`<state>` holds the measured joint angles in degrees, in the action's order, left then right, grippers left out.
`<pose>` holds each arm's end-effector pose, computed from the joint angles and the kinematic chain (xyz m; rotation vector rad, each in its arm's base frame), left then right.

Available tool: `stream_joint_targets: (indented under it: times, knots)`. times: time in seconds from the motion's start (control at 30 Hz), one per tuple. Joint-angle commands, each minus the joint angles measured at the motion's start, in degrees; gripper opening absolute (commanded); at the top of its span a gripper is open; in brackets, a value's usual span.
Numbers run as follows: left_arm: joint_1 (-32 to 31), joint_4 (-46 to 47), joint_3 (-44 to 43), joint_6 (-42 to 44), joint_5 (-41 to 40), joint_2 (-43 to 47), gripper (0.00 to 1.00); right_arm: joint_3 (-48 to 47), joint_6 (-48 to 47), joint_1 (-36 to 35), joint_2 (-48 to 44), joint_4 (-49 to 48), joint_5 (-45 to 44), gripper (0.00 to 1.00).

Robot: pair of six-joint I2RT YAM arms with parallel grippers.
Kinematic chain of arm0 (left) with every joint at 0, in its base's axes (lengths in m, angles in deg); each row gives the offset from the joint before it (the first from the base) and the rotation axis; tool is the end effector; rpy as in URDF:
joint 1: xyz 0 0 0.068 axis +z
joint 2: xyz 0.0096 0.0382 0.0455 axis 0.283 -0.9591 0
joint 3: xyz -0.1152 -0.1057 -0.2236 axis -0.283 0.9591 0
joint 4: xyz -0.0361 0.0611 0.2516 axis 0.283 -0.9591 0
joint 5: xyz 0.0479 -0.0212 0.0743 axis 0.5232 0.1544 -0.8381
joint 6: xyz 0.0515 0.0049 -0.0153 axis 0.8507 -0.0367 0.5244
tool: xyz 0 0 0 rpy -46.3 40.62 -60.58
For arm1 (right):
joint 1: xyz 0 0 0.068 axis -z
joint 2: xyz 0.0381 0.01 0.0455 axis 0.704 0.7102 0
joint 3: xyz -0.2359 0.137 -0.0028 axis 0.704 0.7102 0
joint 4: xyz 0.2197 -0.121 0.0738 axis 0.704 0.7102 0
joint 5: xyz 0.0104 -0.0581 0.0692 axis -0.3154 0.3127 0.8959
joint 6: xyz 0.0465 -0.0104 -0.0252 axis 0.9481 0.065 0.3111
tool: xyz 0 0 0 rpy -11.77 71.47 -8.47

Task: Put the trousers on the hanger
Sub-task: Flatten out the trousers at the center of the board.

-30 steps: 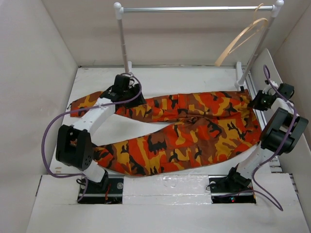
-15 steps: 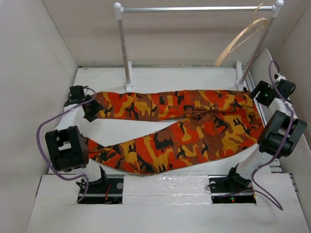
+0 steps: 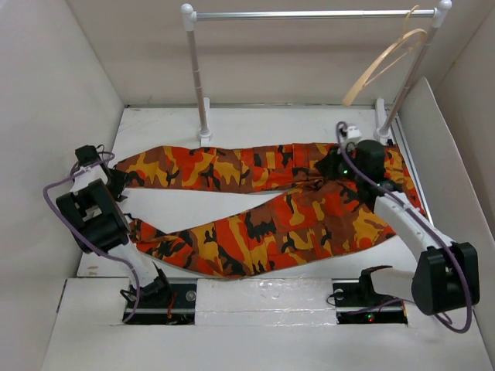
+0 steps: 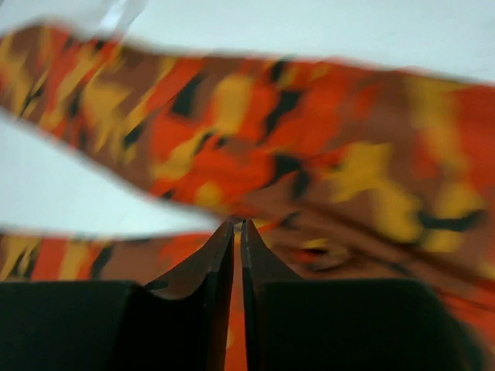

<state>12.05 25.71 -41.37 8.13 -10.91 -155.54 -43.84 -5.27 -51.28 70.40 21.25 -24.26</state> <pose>0.3126 0.1661 0.1978 -1.4428 2.0963 -0.2071 0.2741 0.0443 0.2803 -0.1847 1.9497 0.5548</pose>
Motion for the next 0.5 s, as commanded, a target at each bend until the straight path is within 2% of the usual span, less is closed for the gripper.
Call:
stream_joint_targets:
  times: [0.0, 0.07, 0.17, 0.2, 0.33, 0.37, 0.4, 0.47]
  knots:
    - [1.66, -0.82, -5.04, -2.3, -0.61, -4.88, 0.43, 2.03, -1.94, -8.57, -1.5, -1.56, 4.56, 0.16]
    - [1.66, -2.05, -7.76, -2.65, -3.24, -6.48, 0.4, 2.9, -4.14, -14.97, -2.82, 0.28, 3.77, 0.23]
    - [1.66, -2.5, -10.75, -2.56, -4.49, -9.55, 0.37, 3.34, -5.56, -20.78, -2.83, 1.61, 3.42, 0.27]
    - [1.66, -3.11, -11.63, -2.56, -6.58, -11.21, 0.38, 3.26, -6.34, -21.77, -2.65, 3.69, 3.42, 0.27]
    - [1.66, -3.11, -14.27, -3.09, -6.25, -15.09, 0.36, 2.21, -7.58, -24.32, -3.0, 6.87, 1.41, 0.28]
    - [1.66, -3.03, -14.8, -3.0, -6.07, -15.62, 0.32, 1.68, -8.02, -24.33, -3.18, 7.84, 0.96, 0.28]
    - [1.66, -2.85, -15.07, -2.92, -5.72, -16.75, 0.2, 0.46, -8.63, -24.33, -3.44, 8.37, 0.61, 0.28]
    - [1.66, -2.67, -15.07, -2.74, -5.37, -17.38, 0.06, -0.34, -8.81, -24.85, -3.71, 9.78, -0.53, 0.28]
